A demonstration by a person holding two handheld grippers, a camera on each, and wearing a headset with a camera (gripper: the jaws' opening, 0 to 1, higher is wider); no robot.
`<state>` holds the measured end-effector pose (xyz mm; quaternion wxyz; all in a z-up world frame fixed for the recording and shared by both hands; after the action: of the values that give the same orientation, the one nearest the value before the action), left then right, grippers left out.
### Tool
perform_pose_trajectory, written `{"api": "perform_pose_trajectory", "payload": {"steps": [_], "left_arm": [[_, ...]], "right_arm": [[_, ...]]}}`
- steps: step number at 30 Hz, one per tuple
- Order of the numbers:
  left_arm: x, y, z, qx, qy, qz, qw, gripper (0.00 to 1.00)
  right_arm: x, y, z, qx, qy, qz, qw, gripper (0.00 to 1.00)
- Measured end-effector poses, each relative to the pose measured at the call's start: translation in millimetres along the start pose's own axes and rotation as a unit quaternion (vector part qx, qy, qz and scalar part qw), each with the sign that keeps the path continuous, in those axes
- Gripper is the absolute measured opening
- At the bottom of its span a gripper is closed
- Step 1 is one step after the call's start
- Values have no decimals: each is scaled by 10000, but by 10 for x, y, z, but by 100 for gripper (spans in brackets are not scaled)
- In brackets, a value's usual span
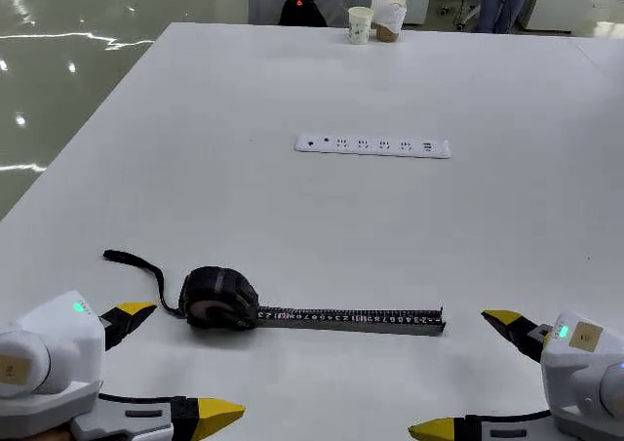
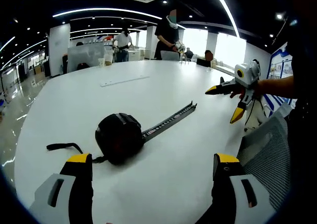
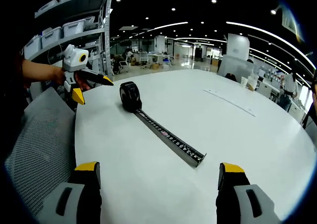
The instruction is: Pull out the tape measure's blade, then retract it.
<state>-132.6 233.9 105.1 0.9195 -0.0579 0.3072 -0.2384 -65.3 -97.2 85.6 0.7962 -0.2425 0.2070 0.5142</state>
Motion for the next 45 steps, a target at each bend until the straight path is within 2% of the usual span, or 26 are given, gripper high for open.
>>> {"api": "perform_pose_trajectory", "payload": {"steps": [3, 5, 7, 20, 29, 37, 45], "left_arm": [[-15, -17, -18, 23, -37, 57, 10000, 99], [-22, -34, -21, -3, -58, 89, 9999, 99], [-24, -53, -25, -48, -73, 87, 9999, 99], [-15, -99, 22, 14, -253, 254, 9994, 99], [-23, -137, 39, -83, -350, 315, 9989, 99], [-22, -236, -1, -129, -304, 352, 9988, 99], [-40, -316, -11, -199, -358, 434, 9982, 99]], "right_arm": [[-13, 12, 20, 204, -69, -153, 9997, 99], [-25, 13, 36, 163, -106, -302, 9994, 99], [-27, 41, 48, 343, -162, -275, 9989, 99], [-35, 172, 109, 417, -257, -509, 9975, 99], [-38, 249, 158, 591, -337, -551, 9962, 99], [-19, 320, 219, 661, -393, -518, 9957, 99], [-32, 329, 264, 697, -438, -550, 9951, 99]]}}
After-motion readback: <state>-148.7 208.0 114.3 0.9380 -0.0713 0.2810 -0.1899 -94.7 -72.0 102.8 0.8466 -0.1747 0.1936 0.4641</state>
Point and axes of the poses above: the centre of the closed fingertips' face, and the gripper's own axes: x roughly forward along the fingers, y roughly to its left, z roughly out of its top, the point moved 8 cm from there along -x, roughly backward along the fingers, and after that the axes turned 12 degrees about -x, right-handed, at the moved point
